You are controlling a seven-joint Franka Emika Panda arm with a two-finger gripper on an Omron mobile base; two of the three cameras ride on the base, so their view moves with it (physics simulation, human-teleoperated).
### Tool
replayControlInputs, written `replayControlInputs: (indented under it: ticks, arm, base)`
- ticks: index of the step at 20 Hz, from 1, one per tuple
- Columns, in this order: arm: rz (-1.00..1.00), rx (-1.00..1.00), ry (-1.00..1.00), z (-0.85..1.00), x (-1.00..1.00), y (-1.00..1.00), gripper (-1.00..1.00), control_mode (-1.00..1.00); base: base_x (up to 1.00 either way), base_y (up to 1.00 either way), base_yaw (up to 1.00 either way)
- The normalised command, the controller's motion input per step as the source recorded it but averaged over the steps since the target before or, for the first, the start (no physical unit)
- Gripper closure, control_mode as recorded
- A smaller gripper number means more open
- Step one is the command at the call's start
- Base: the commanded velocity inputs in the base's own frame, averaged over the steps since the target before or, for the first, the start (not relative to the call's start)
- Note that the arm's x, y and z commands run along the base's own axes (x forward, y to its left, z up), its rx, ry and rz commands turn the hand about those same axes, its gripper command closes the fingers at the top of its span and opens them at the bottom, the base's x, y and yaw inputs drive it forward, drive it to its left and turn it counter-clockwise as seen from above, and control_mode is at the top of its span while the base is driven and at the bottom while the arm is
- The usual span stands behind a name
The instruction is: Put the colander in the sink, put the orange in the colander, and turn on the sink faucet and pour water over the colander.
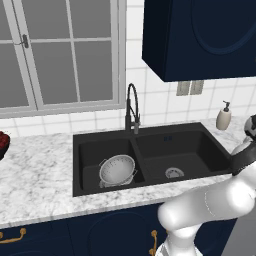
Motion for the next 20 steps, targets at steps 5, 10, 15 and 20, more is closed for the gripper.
replayControlInputs:
  ticks: [5, 10, 15, 20]
  arm:
    - [0.0, 0.0, 0.0, -0.08, 0.29, -0.25, -1.0, -1.0]
    - [0.0, 0.0, 0.0, -0.03, 0.25, -0.31, -1.0, -1.0]
    - [0.0, 0.0, 0.0, -0.1, 0.2, -0.34, -1.0, -1.0]
    - [0.0, 0.0, 0.0, -0.21, 0.16, -0.13, -1.0, -1.0]
  base:
    - [0.0, 0.0, 0.0]
    - [0.0, 0.0, 0.0]
    - [0.0, 0.0, 0.0]
    - [0.0, 0.0, 0.0]
